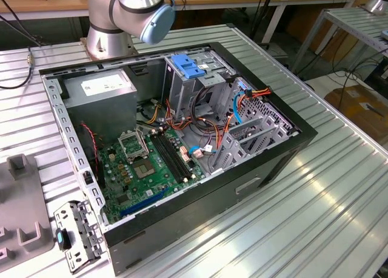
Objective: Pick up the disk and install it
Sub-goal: 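Pick up the disk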
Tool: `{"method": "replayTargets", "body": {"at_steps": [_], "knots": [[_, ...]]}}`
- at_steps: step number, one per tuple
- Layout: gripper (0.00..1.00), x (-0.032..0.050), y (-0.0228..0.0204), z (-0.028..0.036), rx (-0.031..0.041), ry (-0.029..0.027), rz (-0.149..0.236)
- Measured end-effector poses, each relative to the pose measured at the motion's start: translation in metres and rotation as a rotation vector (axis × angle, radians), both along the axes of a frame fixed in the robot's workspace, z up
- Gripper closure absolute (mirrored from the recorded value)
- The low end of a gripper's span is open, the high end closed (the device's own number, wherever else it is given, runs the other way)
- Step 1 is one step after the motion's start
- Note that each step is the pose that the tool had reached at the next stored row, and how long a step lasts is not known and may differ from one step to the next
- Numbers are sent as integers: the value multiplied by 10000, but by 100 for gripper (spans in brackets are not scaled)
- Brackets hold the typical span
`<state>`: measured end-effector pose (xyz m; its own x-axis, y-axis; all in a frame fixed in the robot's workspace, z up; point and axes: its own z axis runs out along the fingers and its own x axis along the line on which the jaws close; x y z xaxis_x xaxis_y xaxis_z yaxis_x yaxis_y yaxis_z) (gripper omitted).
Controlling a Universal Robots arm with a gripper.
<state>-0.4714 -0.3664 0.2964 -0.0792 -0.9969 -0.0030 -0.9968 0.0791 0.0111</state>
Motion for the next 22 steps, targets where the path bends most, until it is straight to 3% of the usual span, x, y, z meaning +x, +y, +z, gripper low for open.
{"method": "replayTargets", "body": {"at_steps": [2,4,9,12,22], "knots": [[63,0,0,0,1,0,110],[63,0,0,-1,1,-2,474],[63,0,0,-1,0,-1,534],[63,0,0,0,0,0,917],[63,0,0,-1,0,0,699]]}}
